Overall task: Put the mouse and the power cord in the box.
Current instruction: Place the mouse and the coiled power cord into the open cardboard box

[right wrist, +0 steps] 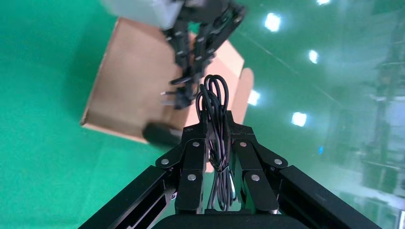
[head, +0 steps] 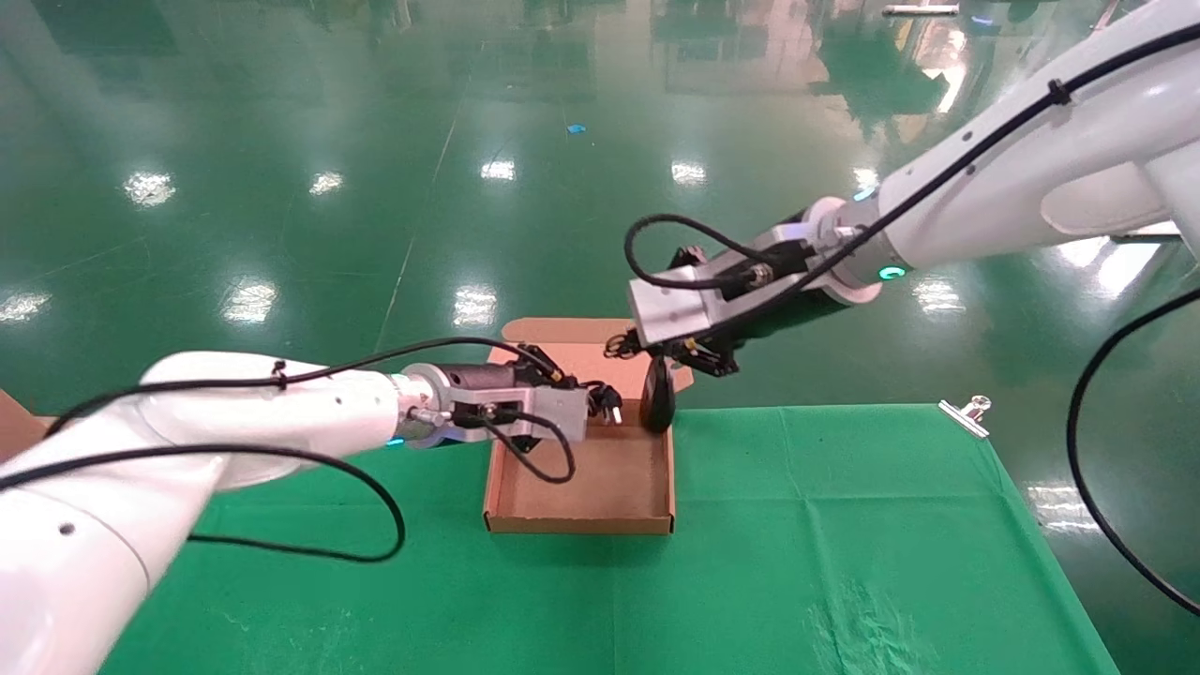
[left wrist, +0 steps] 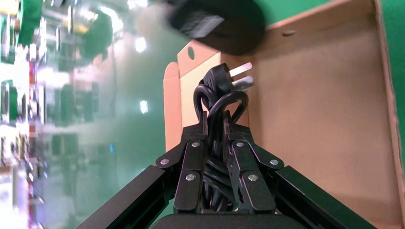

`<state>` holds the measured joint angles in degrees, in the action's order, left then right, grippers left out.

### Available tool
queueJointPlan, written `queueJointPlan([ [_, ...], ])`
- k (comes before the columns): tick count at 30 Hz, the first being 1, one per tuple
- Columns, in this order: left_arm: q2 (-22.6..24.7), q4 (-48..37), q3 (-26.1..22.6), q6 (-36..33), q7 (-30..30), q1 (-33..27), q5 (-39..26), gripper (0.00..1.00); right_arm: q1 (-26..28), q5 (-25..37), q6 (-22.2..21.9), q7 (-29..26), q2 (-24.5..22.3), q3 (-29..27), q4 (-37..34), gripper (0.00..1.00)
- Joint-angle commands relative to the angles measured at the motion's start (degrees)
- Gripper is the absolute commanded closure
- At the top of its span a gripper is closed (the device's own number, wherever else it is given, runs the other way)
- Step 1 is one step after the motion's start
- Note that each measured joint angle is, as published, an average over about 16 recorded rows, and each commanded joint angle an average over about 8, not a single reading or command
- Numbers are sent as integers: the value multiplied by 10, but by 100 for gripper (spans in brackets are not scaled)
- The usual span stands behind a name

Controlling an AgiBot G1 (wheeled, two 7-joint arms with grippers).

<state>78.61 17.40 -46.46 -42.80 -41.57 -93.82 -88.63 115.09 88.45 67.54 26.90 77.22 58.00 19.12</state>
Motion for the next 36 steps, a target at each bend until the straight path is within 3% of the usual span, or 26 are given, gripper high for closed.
queueJointPlan([
  [1,0,17,-12,13,30,14,11,24,1,-5,8,13,0,1,-13,100],
  [3,0,25,-26,16,48,15,17,0,0,-8,9,21,0,2,-23,100],
  [16,-3,44,-100,41,89,10,54,0,-8,-25,8,42,4,10,-45,100],
  [26,-15,13,-122,30,104,-5,97,0,-25,-38,-12,14,10,31,3,100],
  [31,-49,-26,-103,-18,83,-18,134,0,-47,-44,-48,-15,13,56,54,100],
  [36,-92,-57,-81,-61,51,-27,166,0,-78,-48,-129,-43,15,87,110,100],
])
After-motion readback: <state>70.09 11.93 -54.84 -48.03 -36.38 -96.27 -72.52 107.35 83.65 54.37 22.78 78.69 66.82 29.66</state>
